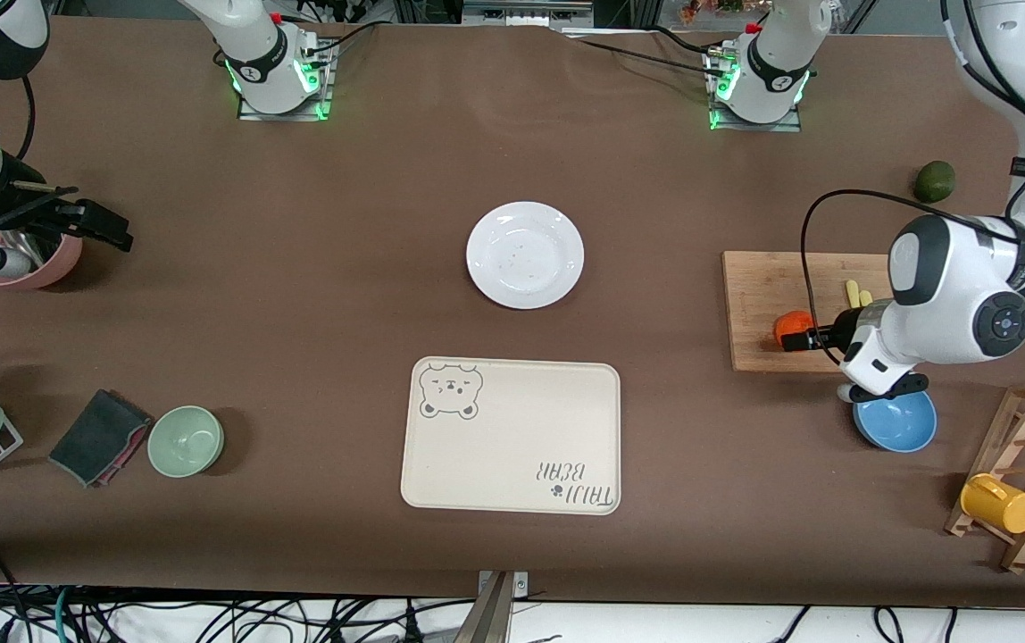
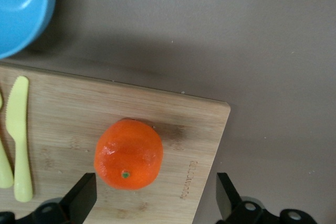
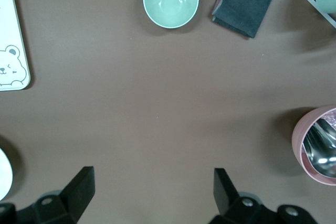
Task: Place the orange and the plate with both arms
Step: 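Move the left gripper down over the orange on the cutting board, then close the left gripper on the orange and lift it, then carry the orange with the left gripper onto the white plate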
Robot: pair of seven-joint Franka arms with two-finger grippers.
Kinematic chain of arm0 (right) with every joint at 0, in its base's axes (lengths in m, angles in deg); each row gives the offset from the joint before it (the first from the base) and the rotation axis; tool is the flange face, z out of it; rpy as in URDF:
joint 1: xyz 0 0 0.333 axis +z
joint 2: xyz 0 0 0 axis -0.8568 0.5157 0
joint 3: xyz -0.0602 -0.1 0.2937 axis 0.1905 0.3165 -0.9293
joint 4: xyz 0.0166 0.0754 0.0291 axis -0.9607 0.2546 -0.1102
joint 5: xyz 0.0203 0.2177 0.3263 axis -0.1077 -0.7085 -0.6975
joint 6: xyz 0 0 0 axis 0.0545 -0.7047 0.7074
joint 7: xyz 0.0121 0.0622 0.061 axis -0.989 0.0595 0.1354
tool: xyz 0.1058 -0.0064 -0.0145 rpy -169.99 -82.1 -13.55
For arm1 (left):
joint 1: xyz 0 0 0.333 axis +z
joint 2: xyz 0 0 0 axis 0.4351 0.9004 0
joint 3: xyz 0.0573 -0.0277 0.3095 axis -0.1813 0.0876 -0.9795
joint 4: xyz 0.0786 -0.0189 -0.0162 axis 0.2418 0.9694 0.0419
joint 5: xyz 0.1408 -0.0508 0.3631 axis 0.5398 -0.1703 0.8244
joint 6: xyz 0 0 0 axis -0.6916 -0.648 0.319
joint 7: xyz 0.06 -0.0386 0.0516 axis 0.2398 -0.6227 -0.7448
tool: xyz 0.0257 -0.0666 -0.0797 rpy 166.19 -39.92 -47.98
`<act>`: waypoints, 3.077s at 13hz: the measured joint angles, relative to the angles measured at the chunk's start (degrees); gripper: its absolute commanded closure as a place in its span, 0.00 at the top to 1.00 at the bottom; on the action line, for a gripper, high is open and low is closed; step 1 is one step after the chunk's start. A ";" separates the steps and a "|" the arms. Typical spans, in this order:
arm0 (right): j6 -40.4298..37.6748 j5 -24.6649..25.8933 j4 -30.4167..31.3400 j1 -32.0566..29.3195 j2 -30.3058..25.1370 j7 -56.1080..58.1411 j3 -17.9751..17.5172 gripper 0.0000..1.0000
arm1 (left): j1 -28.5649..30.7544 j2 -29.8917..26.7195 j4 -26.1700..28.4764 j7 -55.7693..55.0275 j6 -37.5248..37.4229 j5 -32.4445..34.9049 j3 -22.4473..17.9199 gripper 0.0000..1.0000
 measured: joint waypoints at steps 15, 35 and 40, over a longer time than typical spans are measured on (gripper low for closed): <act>0.00 0.00 0.00 0.00 0.00 0.00 0.00 1.00 | 2.02 3.15 8.13 -0.43 11.76 2.30 -0.35 0.99; -0.01 -0.01 0.00 0.00 0.00 0.01 0.00 1.00 | -1.77 -7.65 8.16 -17.30 10.72 2.31 17.69 0.00; -0.01 -0.02 0.00 0.01 0.00 0.01 0.01 1.00 | -15.23 -4.09 8.19 -31.21 12.54 2.31 18.11 0.00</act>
